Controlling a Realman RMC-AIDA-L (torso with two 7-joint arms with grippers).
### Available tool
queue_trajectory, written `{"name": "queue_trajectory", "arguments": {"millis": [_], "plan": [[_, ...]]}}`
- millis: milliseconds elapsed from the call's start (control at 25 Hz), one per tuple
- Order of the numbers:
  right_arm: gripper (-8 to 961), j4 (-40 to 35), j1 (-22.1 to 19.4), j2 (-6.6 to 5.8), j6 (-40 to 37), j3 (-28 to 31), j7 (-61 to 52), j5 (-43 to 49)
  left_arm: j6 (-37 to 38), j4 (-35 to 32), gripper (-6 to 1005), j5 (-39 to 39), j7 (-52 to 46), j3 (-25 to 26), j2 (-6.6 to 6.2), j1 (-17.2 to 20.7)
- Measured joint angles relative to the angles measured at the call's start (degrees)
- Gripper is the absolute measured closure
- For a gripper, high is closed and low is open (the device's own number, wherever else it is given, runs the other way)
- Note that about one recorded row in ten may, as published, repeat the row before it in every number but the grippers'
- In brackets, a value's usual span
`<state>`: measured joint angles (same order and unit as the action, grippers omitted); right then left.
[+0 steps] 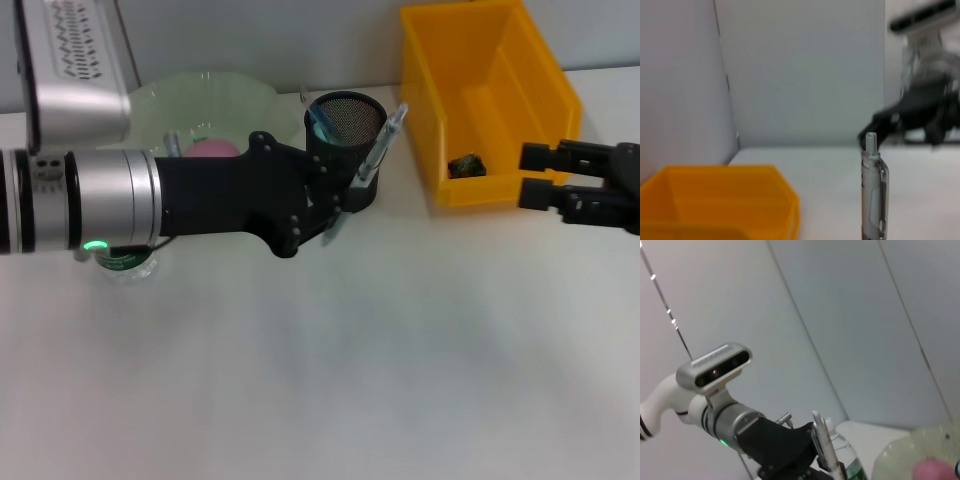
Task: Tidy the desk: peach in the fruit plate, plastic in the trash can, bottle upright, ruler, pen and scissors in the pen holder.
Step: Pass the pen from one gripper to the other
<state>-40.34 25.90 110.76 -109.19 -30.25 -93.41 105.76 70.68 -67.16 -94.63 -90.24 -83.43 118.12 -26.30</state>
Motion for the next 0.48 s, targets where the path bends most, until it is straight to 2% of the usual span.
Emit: {"name": "queue_trajectory", "arguments": {"millis": [40,240,400,480], "plan": [[211,0.0,0.0,0.0,0.0,0.0,0.0,0.0,0.0,-1.4,846,-2.1,-0.8,0.1,-0.01,0.0],[211,-2.2,0.5,-2.16,-0.8,-0.3,-15.1,1.0,-0.4,-9.3,845,-14.8,-4.2,0.2,0.29,0.0],[211,-5.2,3.0,-2.68,-1.6,-0.5,-28.6,4.7,-0.9,-14.5,844,-20.6,-4.9,-0.8,0.46,0.4],[211,-5.8,3.6,-2.69,-1.8,-0.8,-31.2,5.4,-1.1,-16.6,843,-22.8,-5.3,-1.6,0.49,0.6]]}}
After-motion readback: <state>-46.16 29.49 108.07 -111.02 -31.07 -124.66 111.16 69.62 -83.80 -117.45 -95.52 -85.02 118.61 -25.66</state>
